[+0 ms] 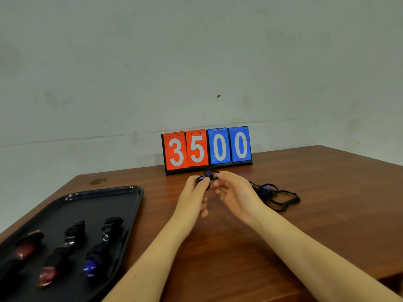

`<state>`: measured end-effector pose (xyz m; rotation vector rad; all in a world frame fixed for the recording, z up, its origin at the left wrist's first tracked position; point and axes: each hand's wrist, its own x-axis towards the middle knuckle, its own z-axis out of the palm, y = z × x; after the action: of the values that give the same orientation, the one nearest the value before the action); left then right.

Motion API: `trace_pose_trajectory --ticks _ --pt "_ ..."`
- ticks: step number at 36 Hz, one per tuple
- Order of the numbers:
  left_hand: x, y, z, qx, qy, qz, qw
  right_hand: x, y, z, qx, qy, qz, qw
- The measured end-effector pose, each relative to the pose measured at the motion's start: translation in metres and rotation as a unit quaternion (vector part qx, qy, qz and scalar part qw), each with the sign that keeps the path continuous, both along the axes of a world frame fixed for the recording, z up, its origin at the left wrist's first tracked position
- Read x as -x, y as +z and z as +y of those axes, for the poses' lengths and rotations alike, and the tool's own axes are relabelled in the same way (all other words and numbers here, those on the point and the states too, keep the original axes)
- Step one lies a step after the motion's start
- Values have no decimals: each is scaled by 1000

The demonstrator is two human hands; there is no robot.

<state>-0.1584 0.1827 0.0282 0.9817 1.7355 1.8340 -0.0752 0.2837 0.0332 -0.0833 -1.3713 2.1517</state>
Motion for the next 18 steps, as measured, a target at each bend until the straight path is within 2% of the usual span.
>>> trace_pose_trajectory --ticks 4,9,11,14,18 --pt "-2 1 1 -1 41 5 999 1 -1 -3 -9 6 -22 1000" --pt "-4 9 2 19 65 -104 992 1 -1 -4 -9 10 -30 999" --pt "-5 8 -1 8 51 -76 996 0 -1 -5 -18 12 -30 999" --pt "-6 4 -5 7 40 25 999 0 -1 -6 -51 14 -37 998" --pt "-5 3 -6 10 57 35 998 1 -1 -8 -62 14 -48 997"
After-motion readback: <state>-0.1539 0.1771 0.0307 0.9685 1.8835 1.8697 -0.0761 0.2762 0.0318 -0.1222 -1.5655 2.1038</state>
